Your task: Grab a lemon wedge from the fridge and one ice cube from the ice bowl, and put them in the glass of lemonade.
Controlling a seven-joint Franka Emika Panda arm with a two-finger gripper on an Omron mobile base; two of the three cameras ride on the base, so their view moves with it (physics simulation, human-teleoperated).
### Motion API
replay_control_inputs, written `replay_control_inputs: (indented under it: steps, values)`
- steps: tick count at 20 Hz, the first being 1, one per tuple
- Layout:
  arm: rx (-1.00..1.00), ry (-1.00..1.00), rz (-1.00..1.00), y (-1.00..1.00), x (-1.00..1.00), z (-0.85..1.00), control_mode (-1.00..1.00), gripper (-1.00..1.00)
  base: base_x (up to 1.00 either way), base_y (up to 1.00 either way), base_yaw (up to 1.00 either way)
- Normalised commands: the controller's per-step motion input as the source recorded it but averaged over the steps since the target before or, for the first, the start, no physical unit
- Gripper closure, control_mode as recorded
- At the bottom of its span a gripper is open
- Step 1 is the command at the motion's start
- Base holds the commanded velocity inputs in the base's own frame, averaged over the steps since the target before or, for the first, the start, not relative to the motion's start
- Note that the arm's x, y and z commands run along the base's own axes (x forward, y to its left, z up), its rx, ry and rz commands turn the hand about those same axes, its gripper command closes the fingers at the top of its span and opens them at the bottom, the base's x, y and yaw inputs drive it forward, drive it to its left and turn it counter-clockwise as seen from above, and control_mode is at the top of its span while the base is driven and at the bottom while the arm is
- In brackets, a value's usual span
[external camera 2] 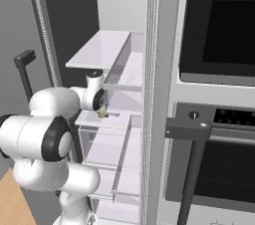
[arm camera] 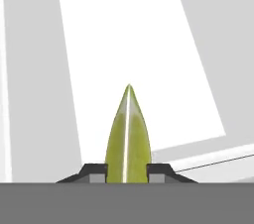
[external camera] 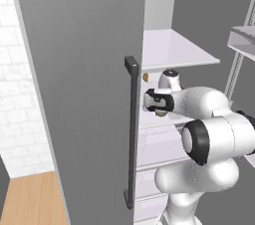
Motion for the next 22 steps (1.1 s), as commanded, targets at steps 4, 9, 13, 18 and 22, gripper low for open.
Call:
replay_control_inputs:
  steps: [4,9,13,18,22]
  values:
    - [0.00,0.00,0.00,-0.11,-0.90,0.47,-1.00,1.00,0.00,0.00,0.00]
    - [0.00,0.00,0.00,-0.04,-1.00,0.53,-1.00,1.00,0.00,0.00,0.00]
    - [0.00,-0.03,0.00,0.00,-1.00,0.72,-1.00,1.00,0.00,0.00,0.00]
    - [0.00,0.00,0.07,0.01,-0.79,0.99,-1.00,1.00,0.00,0.00,0.00]
    - [0.00,0.04,0.12,0.01,-0.76,1.00,-1.00,1.00,0.00,0.00,0.00]
